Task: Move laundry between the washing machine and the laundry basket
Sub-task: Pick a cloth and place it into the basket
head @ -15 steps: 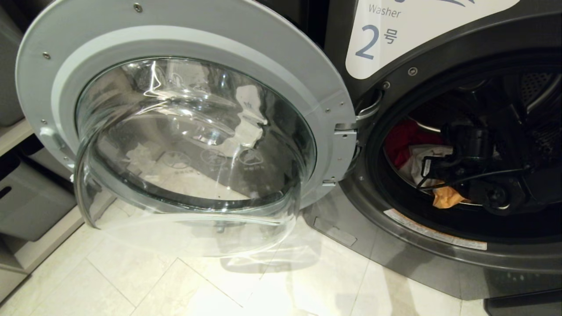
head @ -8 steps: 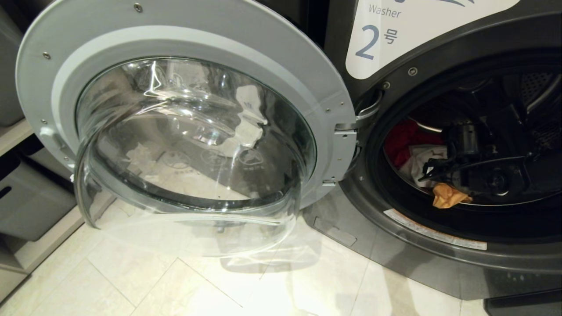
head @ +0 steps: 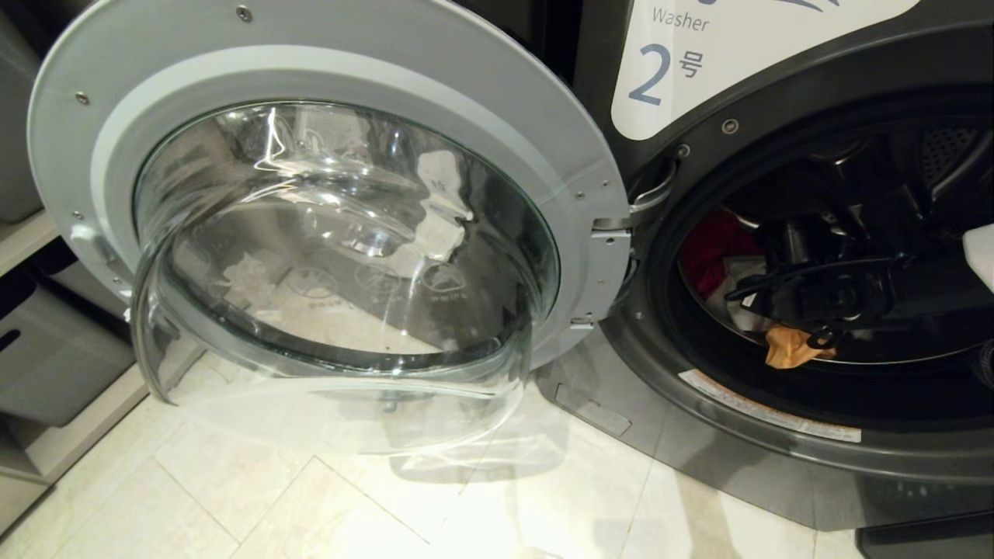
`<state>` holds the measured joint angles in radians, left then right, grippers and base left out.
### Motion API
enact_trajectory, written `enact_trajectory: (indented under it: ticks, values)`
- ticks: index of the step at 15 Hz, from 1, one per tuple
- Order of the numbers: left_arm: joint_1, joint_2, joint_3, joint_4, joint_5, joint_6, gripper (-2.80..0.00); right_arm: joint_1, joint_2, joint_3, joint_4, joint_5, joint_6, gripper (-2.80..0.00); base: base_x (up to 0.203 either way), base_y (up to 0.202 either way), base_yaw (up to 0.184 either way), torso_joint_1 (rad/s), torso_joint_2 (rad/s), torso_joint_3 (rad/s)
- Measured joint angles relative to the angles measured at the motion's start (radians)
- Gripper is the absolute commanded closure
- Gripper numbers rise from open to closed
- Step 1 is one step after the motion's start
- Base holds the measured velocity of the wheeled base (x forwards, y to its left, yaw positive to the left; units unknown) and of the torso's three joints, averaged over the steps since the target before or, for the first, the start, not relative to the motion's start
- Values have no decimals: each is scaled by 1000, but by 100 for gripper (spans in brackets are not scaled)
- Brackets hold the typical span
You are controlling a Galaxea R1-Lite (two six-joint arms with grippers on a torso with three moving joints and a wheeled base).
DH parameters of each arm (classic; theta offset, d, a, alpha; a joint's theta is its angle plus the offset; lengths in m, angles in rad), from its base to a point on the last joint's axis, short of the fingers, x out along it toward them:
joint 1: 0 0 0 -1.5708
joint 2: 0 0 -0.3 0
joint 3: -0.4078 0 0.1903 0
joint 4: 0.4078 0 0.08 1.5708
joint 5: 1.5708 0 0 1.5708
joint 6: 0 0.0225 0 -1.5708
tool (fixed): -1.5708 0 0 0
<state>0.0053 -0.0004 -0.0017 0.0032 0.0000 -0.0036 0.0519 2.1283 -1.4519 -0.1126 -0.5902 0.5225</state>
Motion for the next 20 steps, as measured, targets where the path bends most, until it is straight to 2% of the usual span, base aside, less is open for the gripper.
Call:
enact_trajectory:
  ticks: [4,10,17,20]
  values:
    - [0,0,0,0,0,0,0,-1,81,-128,13,0,-3,-280,0,0,0,0,0,0]
    - [0,0,0,0,0,0,0,-32,226,-396,119,0,-10,-280,0,0,0,0,0,0]
    - [0,0,0,0,0,0,0,-117,298,-446,123,1,-69,-280,0,0,0,0,0,0]
    - [0,0,0,0,0,0,0,-129,317,-458,124,6,-69,-280,0,0,0,0,0,0]
